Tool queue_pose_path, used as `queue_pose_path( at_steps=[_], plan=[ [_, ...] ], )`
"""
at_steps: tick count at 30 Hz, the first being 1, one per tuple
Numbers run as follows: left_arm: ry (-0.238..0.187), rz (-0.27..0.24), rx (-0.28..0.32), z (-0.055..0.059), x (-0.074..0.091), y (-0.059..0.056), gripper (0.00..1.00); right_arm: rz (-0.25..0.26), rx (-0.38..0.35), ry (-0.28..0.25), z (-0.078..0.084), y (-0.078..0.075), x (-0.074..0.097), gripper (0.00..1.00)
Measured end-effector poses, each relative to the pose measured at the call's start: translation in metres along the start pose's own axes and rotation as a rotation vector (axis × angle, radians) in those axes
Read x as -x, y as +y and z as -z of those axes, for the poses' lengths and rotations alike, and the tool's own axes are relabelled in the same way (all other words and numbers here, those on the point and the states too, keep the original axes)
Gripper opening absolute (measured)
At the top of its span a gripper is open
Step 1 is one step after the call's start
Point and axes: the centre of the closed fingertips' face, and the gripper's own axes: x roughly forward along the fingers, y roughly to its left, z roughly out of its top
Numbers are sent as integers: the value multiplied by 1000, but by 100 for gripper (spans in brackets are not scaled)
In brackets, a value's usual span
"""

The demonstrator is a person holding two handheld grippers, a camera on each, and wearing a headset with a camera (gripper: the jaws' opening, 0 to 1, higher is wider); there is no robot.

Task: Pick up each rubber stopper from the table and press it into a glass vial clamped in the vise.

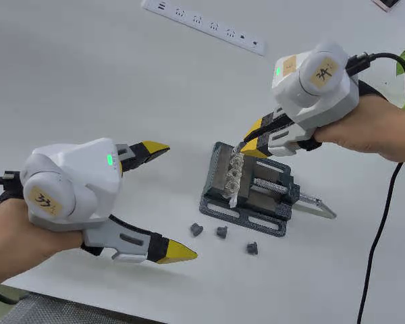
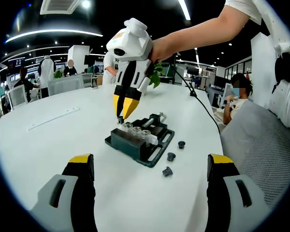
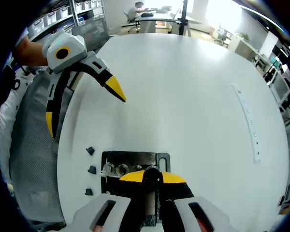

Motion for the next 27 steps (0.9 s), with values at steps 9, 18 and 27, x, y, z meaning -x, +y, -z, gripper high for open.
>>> queue_pose_path(
  at_steps=[9,18,27],
  plan=[
    [2,0,3,1,-1,-1,97,7,6,16,1,-1,0,5],
    [1,-2,5,1,-1,1,96,18,14,38,1,0,-1,4],
    [-5,0,5,-2,-1,0,96,23,5,51,0,-1,-2,3]
  ],
)
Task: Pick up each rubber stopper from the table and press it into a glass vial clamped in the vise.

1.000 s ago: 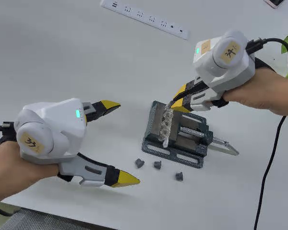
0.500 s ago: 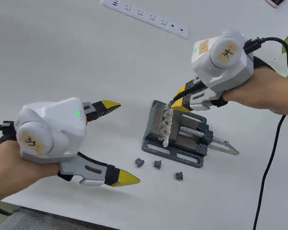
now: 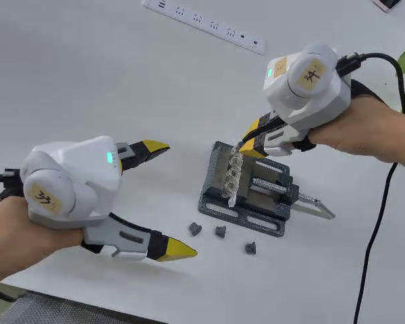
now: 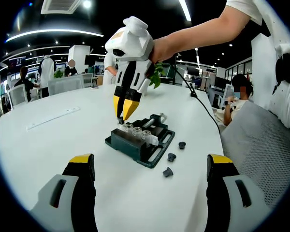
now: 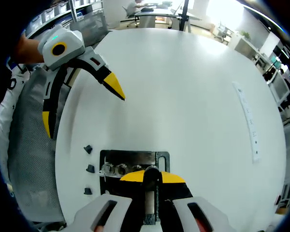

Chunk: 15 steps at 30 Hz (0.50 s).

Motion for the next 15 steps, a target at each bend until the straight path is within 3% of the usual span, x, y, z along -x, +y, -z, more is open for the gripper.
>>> queue_pose_path(
  at_steps=[7,15],
  plan=[
    [-1,0,-1,-1,0,0,96,7,-23,-2,-1,-1,0,5],
    [1,-1,-2,0,1,1,95,11,15,-3,-1,0,0,7]
  ],
)
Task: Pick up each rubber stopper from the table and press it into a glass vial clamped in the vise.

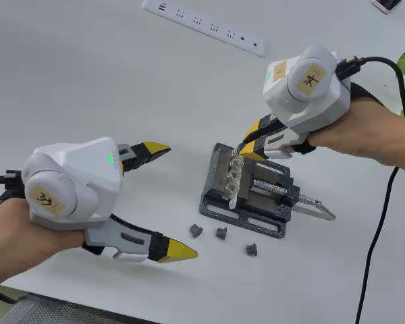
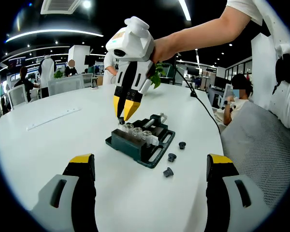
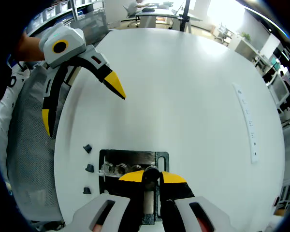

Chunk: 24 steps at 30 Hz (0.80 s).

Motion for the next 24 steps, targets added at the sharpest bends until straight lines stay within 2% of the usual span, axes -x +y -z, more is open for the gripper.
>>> queue_pose_path(
  at_steps=[9,13,20,24],
  plan=[
    [0,-1,0,1,0,1,95,0,-10,-19,-1,0,0,9],
    [4,-3,0,2,0,2,95,8,-11,-32,-3,-2,7,9],
    [3,-3,2,2,0,1,95,17,-11,-39,-1,-4,13,0],
    [4,0,4,3,0,0,94,7,-8,-36,0,-3,12,0]
  ],
)
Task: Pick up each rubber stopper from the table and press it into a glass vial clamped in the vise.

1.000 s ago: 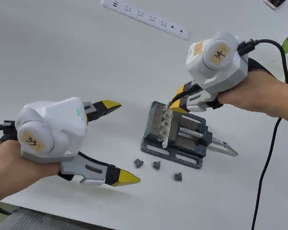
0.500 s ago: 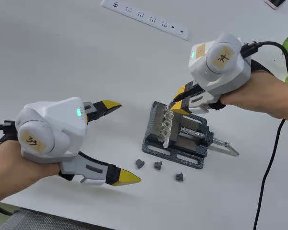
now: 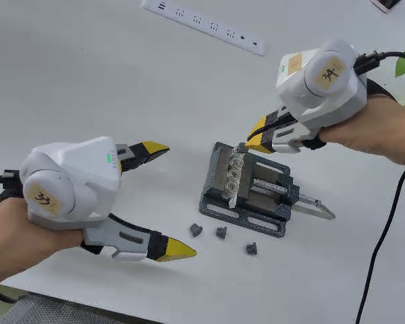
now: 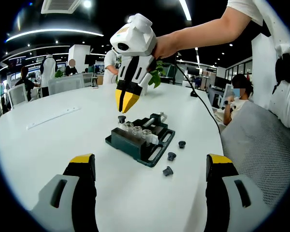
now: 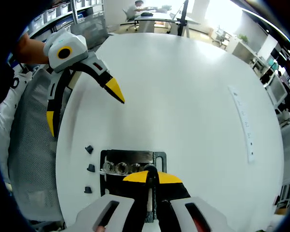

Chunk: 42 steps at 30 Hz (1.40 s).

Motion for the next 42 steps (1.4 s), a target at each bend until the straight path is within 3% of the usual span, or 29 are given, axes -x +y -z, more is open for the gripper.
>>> queue_pose_path(
  at_steps=[24,32,42],
  plan=[
    [-3,-4,10,2,0,3,94,-35,-2,15,0,2,-9,0],
    [-7,-4,13,3,0,3,93,-70,-27,23,0,2,-10,0],
    [-8,-5,13,2,1,4,93,-94,-41,70,-1,3,-12,0]
  ],
)
